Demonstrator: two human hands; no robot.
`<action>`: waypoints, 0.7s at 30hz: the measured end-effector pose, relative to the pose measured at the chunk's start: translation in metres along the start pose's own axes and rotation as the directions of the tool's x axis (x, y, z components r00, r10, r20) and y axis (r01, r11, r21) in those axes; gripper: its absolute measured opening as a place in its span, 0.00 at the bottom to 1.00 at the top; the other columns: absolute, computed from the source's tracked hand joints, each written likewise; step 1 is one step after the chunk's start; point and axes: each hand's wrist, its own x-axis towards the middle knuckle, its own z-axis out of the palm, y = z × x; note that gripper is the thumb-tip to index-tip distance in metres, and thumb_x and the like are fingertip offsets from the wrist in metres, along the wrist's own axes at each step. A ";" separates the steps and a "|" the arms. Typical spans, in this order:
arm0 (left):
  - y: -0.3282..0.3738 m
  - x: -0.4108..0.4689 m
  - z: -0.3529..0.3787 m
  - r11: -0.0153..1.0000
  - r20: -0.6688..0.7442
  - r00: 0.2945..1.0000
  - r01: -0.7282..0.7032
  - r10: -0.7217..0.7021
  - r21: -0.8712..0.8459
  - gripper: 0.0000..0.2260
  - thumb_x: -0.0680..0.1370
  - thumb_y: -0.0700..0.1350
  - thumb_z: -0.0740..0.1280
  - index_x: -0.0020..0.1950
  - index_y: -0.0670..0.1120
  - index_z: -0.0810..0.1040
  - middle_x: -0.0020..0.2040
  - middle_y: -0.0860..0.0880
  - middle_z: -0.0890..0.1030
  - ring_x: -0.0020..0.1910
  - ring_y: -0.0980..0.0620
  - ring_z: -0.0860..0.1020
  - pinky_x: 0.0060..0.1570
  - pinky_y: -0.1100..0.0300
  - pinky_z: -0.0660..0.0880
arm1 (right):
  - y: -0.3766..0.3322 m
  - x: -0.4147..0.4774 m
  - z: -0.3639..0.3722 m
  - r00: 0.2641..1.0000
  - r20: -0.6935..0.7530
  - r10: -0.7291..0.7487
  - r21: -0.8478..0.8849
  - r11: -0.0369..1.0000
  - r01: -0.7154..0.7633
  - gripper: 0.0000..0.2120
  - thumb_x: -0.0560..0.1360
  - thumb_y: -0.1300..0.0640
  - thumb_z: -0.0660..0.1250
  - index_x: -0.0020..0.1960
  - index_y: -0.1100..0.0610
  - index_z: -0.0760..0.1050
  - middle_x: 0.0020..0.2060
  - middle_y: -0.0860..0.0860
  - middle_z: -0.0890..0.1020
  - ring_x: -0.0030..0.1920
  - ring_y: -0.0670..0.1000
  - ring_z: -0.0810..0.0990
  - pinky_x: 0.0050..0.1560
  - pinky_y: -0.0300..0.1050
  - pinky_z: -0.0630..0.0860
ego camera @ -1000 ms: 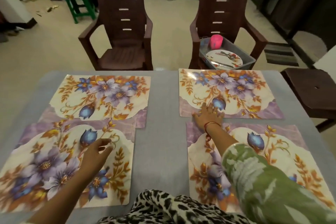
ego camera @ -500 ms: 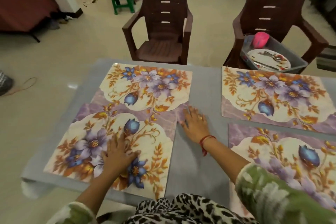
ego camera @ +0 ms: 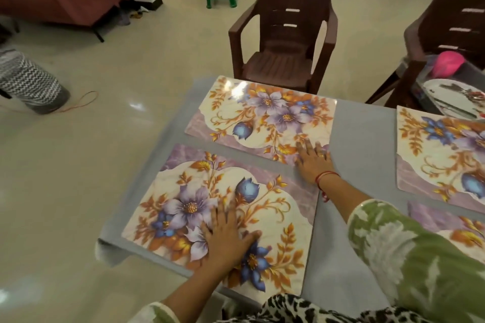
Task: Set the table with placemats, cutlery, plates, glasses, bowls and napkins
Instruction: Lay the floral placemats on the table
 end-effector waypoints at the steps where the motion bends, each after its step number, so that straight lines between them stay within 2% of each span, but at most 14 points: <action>1: -0.001 0.001 0.000 1.000 -0.005 1.000 -0.001 0.001 -0.016 0.46 0.71 0.71 0.58 0.77 0.53 0.35 0.78 0.47 0.36 0.76 0.44 0.37 0.71 0.38 0.41 | 0.000 0.002 -0.001 1.000 0.000 -0.006 -0.006 1.000 0.006 0.26 0.82 0.47 0.44 0.77 0.50 0.38 0.77 0.51 0.41 0.76 0.57 0.41 0.74 0.58 0.42; 6: -0.005 0.000 0.002 0.999 -0.009 1.000 -0.011 0.011 -0.032 0.48 0.68 0.75 0.55 0.77 0.54 0.36 0.78 0.47 0.36 0.76 0.44 0.38 0.70 0.37 0.42 | 0.001 0.003 -0.003 1.000 0.013 -0.028 -0.028 0.999 0.029 0.26 0.82 0.48 0.44 0.77 0.51 0.39 0.77 0.52 0.42 0.76 0.58 0.43 0.74 0.58 0.44; 15: -0.005 -0.003 -0.001 0.998 -0.033 0.999 0.024 -0.026 -0.052 0.45 0.71 0.71 0.58 0.77 0.54 0.38 0.78 0.47 0.37 0.77 0.43 0.39 0.70 0.35 0.42 | 0.000 -0.003 -0.005 0.999 0.023 -0.049 -0.026 0.998 0.049 0.27 0.82 0.48 0.46 0.77 0.51 0.40 0.77 0.53 0.43 0.76 0.59 0.44 0.73 0.57 0.45; 18: -0.004 -0.003 -0.002 0.996 -0.055 0.998 0.016 -0.021 -0.086 0.45 0.71 0.70 0.60 0.77 0.54 0.38 0.78 0.47 0.38 0.77 0.43 0.39 0.70 0.35 0.42 | 0.000 -0.010 -0.006 0.997 -0.049 -0.053 0.013 0.998 0.054 0.28 0.82 0.48 0.48 0.77 0.51 0.40 0.77 0.55 0.43 0.76 0.59 0.44 0.74 0.57 0.46; 21: -0.001 -0.004 -0.006 0.981 -0.108 0.993 0.032 -0.053 -0.190 0.44 0.72 0.69 0.60 0.78 0.52 0.40 0.78 0.46 0.39 0.77 0.44 0.39 0.70 0.37 0.42 | -0.001 -0.026 -0.010 0.974 -0.221 -0.058 0.108 0.991 0.084 0.28 0.81 0.48 0.51 0.77 0.51 0.45 0.77 0.55 0.46 0.76 0.58 0.45 0.73 0.57 0.47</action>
